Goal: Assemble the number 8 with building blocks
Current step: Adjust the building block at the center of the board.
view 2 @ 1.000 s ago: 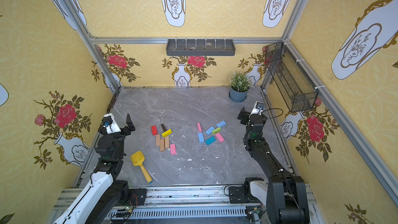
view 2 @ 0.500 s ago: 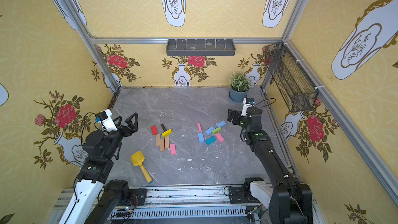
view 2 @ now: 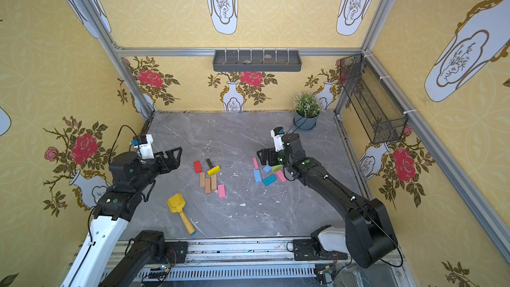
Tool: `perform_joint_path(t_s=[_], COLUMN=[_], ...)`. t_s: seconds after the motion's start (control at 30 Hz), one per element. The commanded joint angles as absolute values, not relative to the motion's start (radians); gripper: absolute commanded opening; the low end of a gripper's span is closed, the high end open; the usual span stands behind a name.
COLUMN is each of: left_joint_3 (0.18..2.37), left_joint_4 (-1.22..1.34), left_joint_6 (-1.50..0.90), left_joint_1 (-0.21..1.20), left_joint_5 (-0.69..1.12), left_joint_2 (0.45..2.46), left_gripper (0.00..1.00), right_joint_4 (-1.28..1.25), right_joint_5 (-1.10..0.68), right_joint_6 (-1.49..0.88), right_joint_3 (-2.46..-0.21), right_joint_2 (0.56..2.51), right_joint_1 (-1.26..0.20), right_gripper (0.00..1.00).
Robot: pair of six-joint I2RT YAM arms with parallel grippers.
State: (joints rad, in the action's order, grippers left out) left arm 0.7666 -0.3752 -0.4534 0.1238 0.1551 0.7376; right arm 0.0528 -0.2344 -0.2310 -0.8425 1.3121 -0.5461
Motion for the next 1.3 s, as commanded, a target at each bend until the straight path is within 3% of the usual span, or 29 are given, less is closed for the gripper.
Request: perform_joint_path(t_s=[0.0,0.2,0.47,0.8,1.27], left_joint_3=[0.770,0.780,0.871,0.997,1.100], left_joint_4=[-0.470,-0.496,-0.536,-0.443,-0.357], left_joint_6=[-0.444,-0.434,-0.468,-0.571,-0.627], left_joint_1=[0.124,0.188,0.361,0.467,0.445], left_joint_5=[0.183,0.110,-0.084,-0.136,-0.100], left_joint_2=[0.773,0.863,1.130,1.405,1.659], left_gripper=[0.92,0.91,0.92,0.87,0.72], right_joint_4=[0.038,0.039,0.040,0.060,0.078], right_joint_5=[-0.250,-0.255,-0.232,-0.175,-0.162], right_joint_6=[-0.225,-0.231,-0.240,-0.267,-0.311], right_joint_3=[-0.861,-0.893,-0.866,-0.780,-0.682], right_joint_2=[1.337,1.390,1.361,1.291,1.189], right_joint_1=[-0.589,-0.657,-0.668,-0.661,-0.653], right_gripper=[0.98,0.97,0.98,0.98,0.98])
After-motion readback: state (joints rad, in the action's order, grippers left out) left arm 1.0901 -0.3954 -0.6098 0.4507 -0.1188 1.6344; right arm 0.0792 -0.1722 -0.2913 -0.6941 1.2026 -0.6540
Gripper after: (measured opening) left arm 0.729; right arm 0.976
